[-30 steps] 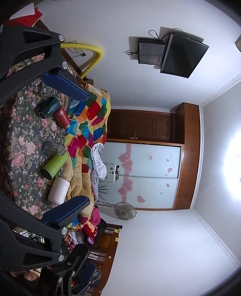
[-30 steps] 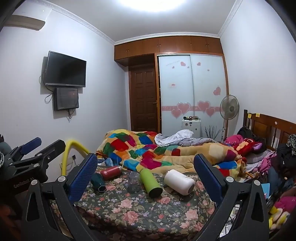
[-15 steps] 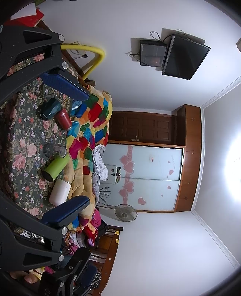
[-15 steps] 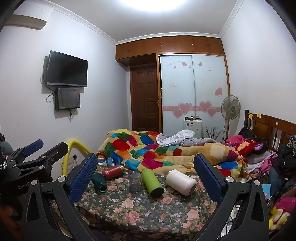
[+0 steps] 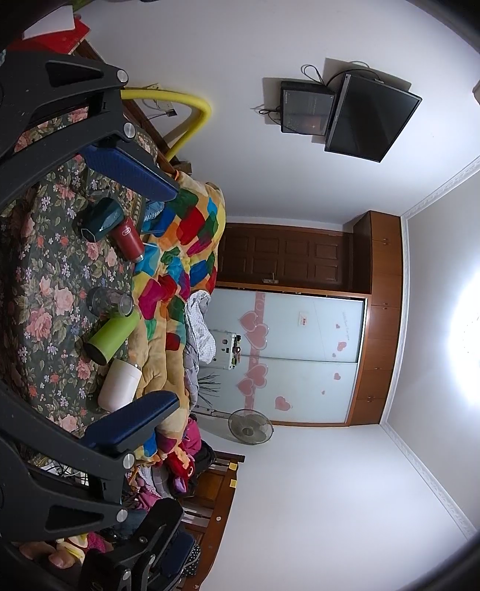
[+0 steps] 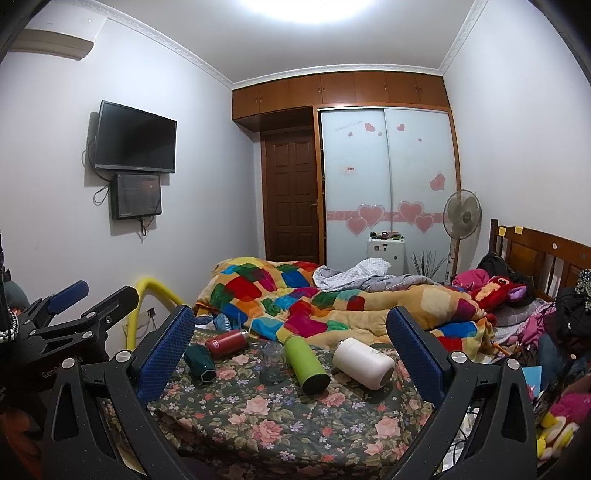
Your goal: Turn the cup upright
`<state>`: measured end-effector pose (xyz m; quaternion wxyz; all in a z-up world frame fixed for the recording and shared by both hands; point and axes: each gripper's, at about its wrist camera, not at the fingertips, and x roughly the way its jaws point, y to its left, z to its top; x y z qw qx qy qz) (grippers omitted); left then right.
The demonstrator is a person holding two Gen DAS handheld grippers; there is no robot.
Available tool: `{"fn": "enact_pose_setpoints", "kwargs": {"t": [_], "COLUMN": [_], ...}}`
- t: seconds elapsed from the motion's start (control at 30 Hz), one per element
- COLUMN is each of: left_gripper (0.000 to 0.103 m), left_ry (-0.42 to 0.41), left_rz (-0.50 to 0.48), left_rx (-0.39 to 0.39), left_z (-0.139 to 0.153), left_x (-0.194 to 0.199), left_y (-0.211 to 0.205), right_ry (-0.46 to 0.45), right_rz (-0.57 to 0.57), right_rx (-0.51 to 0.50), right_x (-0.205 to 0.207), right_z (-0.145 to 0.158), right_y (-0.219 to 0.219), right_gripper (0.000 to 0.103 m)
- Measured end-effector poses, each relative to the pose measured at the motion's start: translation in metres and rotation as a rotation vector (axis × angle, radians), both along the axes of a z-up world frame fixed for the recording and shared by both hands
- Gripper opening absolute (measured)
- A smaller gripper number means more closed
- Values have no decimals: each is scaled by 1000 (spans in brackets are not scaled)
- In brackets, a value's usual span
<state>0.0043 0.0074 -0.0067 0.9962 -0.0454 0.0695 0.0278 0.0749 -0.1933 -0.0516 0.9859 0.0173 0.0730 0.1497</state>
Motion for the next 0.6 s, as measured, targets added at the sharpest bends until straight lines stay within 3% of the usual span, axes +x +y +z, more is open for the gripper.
{"fn": "enact_pose_setpoints", "kwargs": {"t": [0.6], "left_gripper": [103], "left_ry": [0], "left_rz": [0], "left_rx": [-3], "left_z": [-1], "left_x": [-1], "left_y": [2], "right_ry": [0], "right_rz": [-1], "right_rx": [-2], "right_x": [0], "right_z": [1], "right_y": [0], "right_gripper": [103]}}
